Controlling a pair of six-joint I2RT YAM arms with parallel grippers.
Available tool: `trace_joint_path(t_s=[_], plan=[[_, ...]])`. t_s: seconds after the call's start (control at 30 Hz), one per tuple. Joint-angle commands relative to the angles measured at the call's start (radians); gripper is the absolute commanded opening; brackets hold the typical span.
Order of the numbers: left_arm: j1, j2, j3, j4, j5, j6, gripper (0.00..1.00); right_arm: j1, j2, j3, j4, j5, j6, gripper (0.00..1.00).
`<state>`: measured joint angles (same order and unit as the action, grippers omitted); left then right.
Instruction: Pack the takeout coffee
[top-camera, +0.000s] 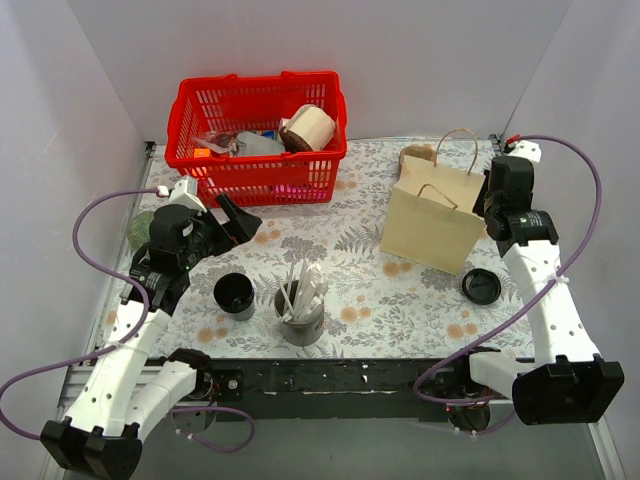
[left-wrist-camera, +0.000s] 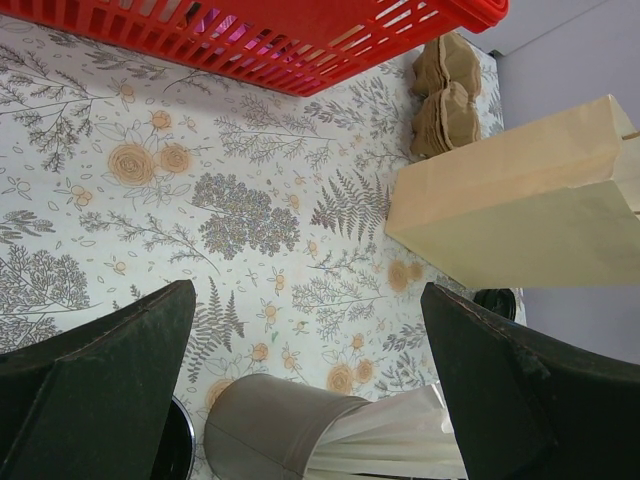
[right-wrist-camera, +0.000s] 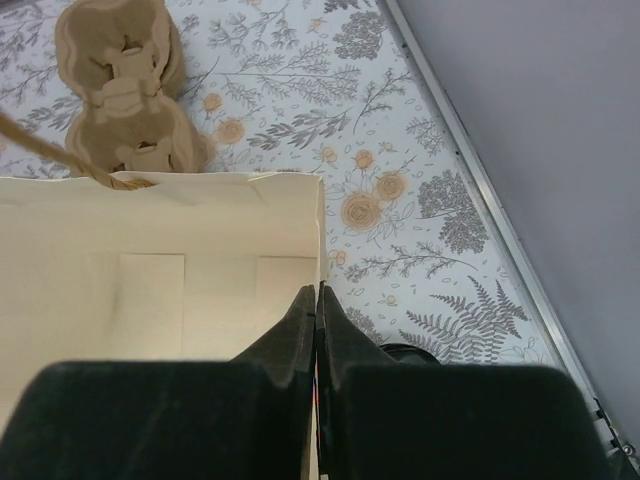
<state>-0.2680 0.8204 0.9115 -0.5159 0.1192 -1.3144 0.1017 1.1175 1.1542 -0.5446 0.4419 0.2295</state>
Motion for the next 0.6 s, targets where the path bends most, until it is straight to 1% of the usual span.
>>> trace_joint_path(t_s=[0.0, 0.2, 0.33, 0.57], plan=[[-0.004, -0.033, 0.021, 0.011, -0.003, 0.012, 0.98, -0.065, 0.034, 0.084, 0.090, -0.017, -0.004, 0.01], [-0.004, -0.017, 0.064, 0.017, 0.019, 0.020, 0.98, -0.141, 0.070, 0.091, 0.165, -0.023, 0.048, 0.01], [-0.004, -0.038, 0.044, 0.030, 0.025, 0.007, 0.98, -0.198, 0.136, 0.143, 0.213, -0.008, 0.083, 0.01], [-0.004, -0.040, 0.044, 0.037, 0.025, 0.006, 0.98, -0.211, 0.235, 0.183, 0.418, -0.005, 0.097, 0.01]])
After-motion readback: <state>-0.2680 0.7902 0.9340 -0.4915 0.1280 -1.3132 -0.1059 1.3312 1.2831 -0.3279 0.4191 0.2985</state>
